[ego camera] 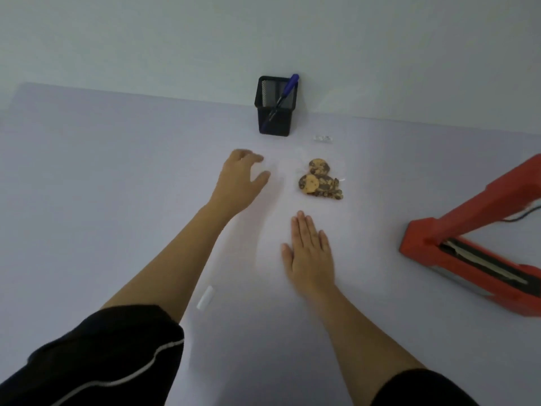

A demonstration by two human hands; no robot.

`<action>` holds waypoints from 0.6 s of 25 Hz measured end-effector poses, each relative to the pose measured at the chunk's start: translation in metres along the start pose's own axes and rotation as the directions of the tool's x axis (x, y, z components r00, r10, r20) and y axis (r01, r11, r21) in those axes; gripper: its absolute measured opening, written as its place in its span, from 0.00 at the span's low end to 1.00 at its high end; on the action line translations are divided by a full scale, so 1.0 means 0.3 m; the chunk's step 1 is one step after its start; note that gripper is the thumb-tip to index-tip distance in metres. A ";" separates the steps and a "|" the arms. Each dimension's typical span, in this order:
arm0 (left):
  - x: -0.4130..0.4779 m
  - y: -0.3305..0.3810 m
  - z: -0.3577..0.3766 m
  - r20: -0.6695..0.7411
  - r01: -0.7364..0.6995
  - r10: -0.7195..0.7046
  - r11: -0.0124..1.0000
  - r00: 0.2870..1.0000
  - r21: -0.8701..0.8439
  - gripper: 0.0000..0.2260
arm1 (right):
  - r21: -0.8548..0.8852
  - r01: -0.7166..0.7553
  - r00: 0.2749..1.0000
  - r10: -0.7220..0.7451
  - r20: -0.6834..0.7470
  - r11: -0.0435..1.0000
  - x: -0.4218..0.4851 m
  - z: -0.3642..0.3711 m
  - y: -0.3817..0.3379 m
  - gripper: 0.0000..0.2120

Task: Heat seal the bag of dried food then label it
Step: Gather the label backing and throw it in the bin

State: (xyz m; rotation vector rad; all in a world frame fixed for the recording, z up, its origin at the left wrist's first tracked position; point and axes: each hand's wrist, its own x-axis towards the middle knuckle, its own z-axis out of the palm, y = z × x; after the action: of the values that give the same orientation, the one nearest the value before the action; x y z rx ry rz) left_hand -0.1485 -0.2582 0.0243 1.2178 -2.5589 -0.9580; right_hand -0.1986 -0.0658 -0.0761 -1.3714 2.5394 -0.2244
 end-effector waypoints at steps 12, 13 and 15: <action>-0.708 -0.346 0.083 -0.107 0.435 -0.433 0.900 0.895 -0.003 0.15 | -0.048 0.046 0.994 -0.040 0.104 0.998 -0.007 -0.014 -0.007 0.28; -0.710 -0.339 0.100 -0.134 0.431 -0.425 0.902 0.895 0.021 0.16 | -0.050 0.049 0.993 -0.043 0.111 0.998 -0.006 -0.014 -0.008 0.28; -0.713 -0.320 0.136 -0.172 0.426 -0.413 0.903 0.894 0.045 0.16 | -0.040 0.058 0.990 -0.052 0.129 0.998 0.002 -0.015 -0.001 0.28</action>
State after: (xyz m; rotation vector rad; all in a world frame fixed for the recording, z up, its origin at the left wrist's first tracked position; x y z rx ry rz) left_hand 0.0386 -0.1248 -0.0380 1.8436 -2.2729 -0.7888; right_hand -0.1998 -0.0665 -0.0718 -1.4250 2.4177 -0.0887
